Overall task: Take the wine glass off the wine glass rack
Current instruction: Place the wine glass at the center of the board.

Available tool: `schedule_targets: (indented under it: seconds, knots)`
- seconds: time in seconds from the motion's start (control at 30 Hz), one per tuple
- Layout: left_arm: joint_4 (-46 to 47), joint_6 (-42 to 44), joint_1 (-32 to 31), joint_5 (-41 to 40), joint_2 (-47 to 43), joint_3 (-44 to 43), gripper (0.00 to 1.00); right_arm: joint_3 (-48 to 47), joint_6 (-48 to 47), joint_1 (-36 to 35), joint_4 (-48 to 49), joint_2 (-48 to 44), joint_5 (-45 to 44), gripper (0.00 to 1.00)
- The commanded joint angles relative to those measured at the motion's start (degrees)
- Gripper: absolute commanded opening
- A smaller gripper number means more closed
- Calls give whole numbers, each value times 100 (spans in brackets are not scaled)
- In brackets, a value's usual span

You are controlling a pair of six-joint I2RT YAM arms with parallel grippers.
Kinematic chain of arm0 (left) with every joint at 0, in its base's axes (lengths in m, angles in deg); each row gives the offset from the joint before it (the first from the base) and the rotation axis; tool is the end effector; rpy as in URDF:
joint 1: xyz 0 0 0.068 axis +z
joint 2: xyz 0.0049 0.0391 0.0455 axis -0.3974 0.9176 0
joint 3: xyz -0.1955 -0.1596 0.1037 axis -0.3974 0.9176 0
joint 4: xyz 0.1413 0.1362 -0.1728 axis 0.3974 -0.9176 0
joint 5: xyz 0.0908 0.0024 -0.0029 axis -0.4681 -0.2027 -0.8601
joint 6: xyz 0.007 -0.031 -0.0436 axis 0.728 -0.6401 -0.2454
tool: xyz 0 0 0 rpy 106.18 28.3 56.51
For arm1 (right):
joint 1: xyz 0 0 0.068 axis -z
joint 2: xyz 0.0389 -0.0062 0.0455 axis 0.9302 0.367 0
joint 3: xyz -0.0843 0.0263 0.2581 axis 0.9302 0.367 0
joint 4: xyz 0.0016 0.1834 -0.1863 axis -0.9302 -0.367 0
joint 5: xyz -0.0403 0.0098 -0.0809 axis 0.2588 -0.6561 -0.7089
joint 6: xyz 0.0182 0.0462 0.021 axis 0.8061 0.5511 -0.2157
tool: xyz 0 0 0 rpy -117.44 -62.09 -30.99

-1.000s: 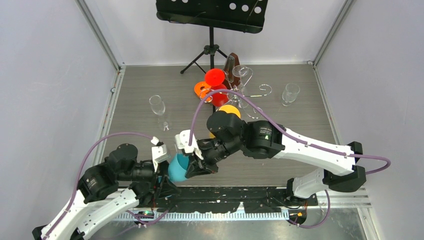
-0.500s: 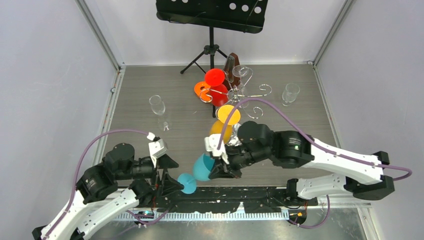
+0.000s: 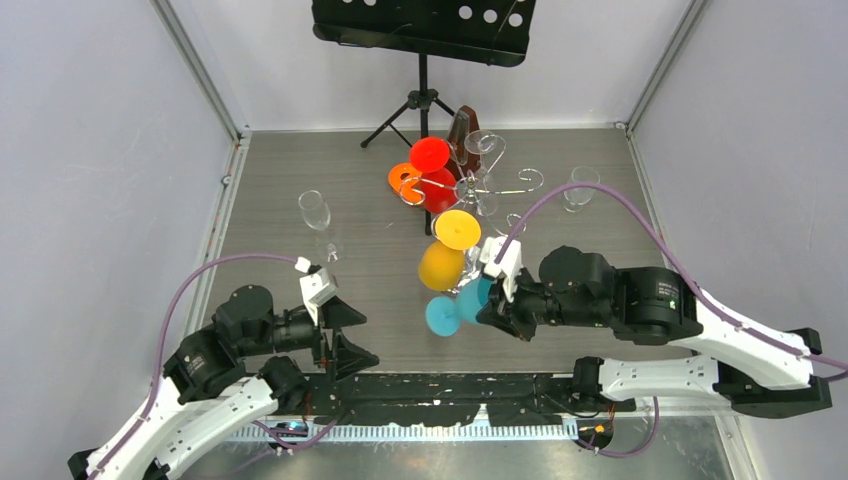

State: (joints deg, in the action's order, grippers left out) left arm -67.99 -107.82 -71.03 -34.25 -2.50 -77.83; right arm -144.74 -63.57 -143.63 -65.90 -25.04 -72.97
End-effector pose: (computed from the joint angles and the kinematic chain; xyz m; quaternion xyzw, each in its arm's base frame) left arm 0.0384 -0.0658 0.3254 0.3232 0.7319 -0.4727 0.3693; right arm 0.0401 0.1494 0.4202 -0.4978 0.7153 0.3114 0.3789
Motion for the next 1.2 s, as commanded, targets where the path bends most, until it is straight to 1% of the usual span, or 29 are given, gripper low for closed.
schedule_targets:
  seconds: [0.0,0.1,0.13,0.17,0.2,0.23,0.3,0.33,0.37,0.4,0.43,0.47,0.5,0.53,0.57,0.6,0.63,0.73,0.8,0.93,1.03,1.17]
  knots:
    - [503,-96,15,-95,71,62,97,193,572,544,-429,-305,-855,6]
    - [528,-86,15,-111,59,121,97,343,620,1084,-567,-508,-889,6]
    - [551,-86,15,-109,44,143,97,398,586,1412,-584,-537,-876,6]
    - [573,-86,20,-96,20,180,97,428,563,1590,-595,-546,-794,6]
    - [599,-98,16,-98,-2,201,97,465,475,2004,-598,-550,-740,6]
    - [623,-103,15,-105,-16,216,97,483,433,2211,-592,-548,-586,6]
    - [598,-112,15,-146,-68,230,97,535,261,3110,-528,-542,-320,6]
    - [572,-119,15,-196,-98,243,97,565,151,3305,-503,-524,-257,6]
    - [544,-121,15,-253,-128,259,97,592,52,3694,-456,-504,-199,6]
    - [503,-129,15,-316,-171,271,97,608,15,3878,-419,-457,-180,6]
    - [471,-137,15,-375,-203,293,97,671,-42,4268,-297,-431,-169,6]
    - [467,-145,15,-425,-240,313,97,705,-67,4477,-199,-364,-164,6]
    - [473,-158,15,-494,-275,341,97,759,-93,4906,-22,-315,-130,6]
    - [472,-194,15,-578,-305,340,97,784,-97,5134,66,-190,-79,6]
    - [463,-225,15,-665,-324,339,97,824,-74,5591,262,-131,221,6]
    - [459,-241,15,-748,-330,319,97,843,-53,5802,362,-12,487,6]
    - [431,-237,15,-841,-324,287,97,837,-10,6129,532,108,546,6]
    - [304,-184,15,-1147,-261,165,97,744,12,6542,732,387,267,6]
    - [161,-129,15,-1378,-187,96,98,656,22,6768,791,639,253,6]
    - [85,-165,24,-1679,-30,132,98,432,71,7066,889,1097,16,6]
    - [-54,-211,32,-1747,55,124,98,287,40,7246,897,1491,-352,6]
    - [-101,-244,27,-1726,-67,218,98,64,36,7762,918,2049,-244,6]
